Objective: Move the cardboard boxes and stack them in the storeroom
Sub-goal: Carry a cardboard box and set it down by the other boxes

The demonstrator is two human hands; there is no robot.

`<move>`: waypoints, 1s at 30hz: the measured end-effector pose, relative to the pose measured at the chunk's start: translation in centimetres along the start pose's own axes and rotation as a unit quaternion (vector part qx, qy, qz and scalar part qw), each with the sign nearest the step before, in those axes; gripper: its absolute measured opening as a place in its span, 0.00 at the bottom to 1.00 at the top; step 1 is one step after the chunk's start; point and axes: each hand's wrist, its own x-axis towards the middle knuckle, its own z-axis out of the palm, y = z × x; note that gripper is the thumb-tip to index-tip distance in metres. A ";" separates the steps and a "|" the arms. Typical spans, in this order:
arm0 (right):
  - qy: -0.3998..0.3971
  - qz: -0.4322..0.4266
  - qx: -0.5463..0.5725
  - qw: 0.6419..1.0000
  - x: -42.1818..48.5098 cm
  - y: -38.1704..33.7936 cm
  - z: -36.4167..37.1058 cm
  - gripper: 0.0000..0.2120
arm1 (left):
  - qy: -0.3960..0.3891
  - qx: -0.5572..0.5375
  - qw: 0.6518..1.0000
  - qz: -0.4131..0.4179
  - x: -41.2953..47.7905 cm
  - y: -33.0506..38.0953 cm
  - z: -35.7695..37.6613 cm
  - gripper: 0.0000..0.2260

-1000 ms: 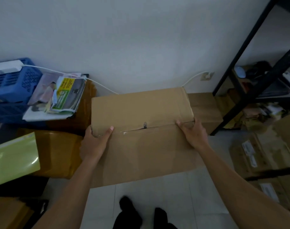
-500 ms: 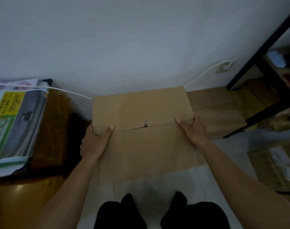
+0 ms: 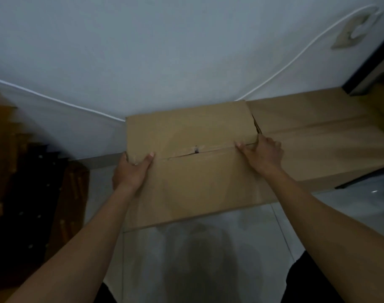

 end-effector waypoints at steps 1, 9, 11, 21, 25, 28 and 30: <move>0.003 0.001 -0.009 1.000 0.7 0.4 0.7 0.35 | 0.001 -0.001 1.000 0.006 0.6 -0.3 1.0 0.34; 0.125 -0.035 -0.117 0.985 3.3 2.1 4.0 0.36 | 0.031 0.051 0.998 0.026 3.9 -0.4 5.5 0.35; 0.145 -0.046 -0.137 0.979 3.0 1.9 4.5 0.33 | 0.039 0.063 0.997 0.030 4.0 -0.8 5.7 0.36; 0.091 -0.139 -0.184 0.969 2.6 0.5 4.5 0.21 | 0.067 0.223 0.967 0.101 2.6 -0.5 6.6 0.39; -0.007 -0.154 -0.151 0.976 0.2 -2.2 3.4 0.22 | 0.023 0.281 0.946 0.158 1.0 1.2 5.3 0.36; -0.114 -0.164 -0.139 0.970 -2.2 -5.1 0.1 0.26 | -0.060 0.318 0.926 0.195 -2.2 4.7 3.4 0.34; -0.159 -0.159 -0.143 0.964 -4.1 -7.0 -3.3 0.29 | -0.105 0.365 0.902 0.206 -4.7 7.7 1.0 0.34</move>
